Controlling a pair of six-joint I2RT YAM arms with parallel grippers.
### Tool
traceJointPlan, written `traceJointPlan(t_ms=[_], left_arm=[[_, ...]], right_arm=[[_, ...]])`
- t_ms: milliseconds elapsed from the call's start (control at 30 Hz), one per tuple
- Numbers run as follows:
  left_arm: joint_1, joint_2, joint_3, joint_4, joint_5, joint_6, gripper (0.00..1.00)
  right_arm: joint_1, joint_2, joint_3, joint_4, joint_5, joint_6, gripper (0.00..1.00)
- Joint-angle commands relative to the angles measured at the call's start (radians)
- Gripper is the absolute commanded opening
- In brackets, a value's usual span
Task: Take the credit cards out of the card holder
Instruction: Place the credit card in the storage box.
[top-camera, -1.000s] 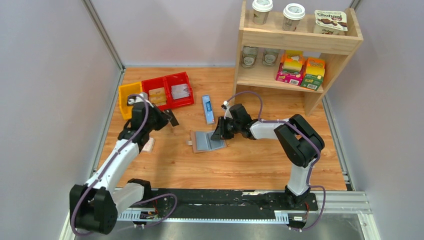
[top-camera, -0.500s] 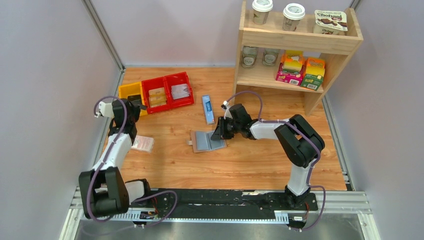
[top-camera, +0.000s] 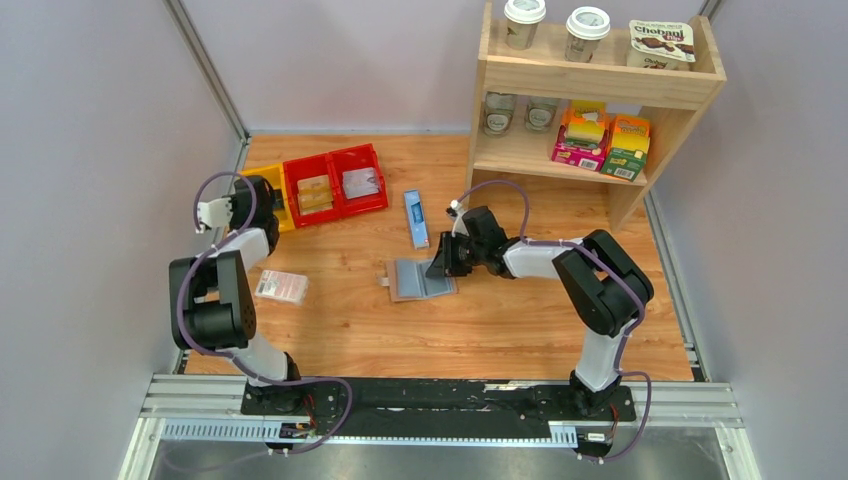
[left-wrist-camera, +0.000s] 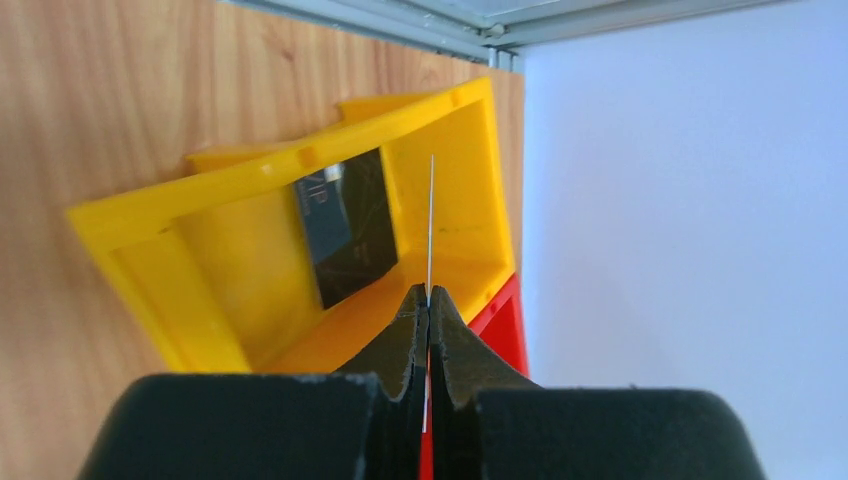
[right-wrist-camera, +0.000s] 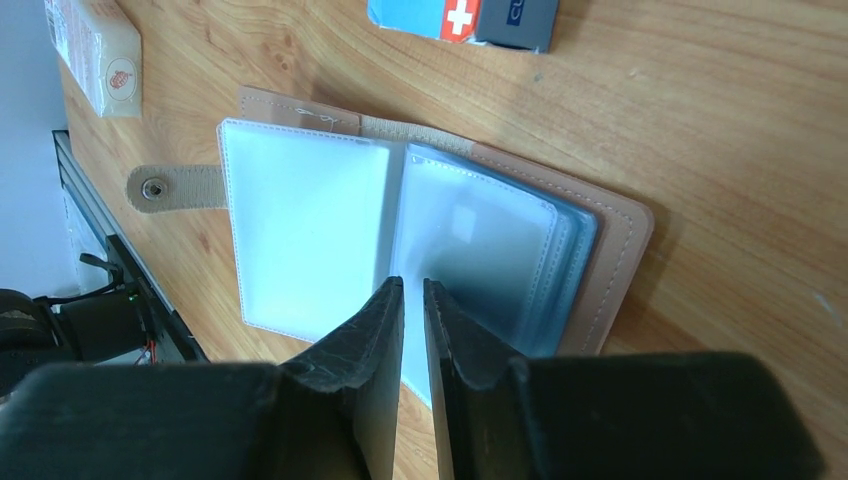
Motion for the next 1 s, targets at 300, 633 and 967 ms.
traceJointPlan(t_ms=[300,633,967], left_arm=[[0.006,0.209,0.203,0.036,-0.015,-0.132,0.0],[0.006,0.274,0.237,-0.037,-0.027,-0.14,0.09],[0.006,0.285,0.2,-0.053,0.008,-0.162,0.23]], right_arm=[[-0.034,-0.005,-0.019,-0.07,0.067,-0.057,0.22],[-0.043,0.004,-0.016,-0.066,0.056,-0.051,0.22],[-0.045,0.005,-0.021,-0.057,0.05,-0.046,0.21]])
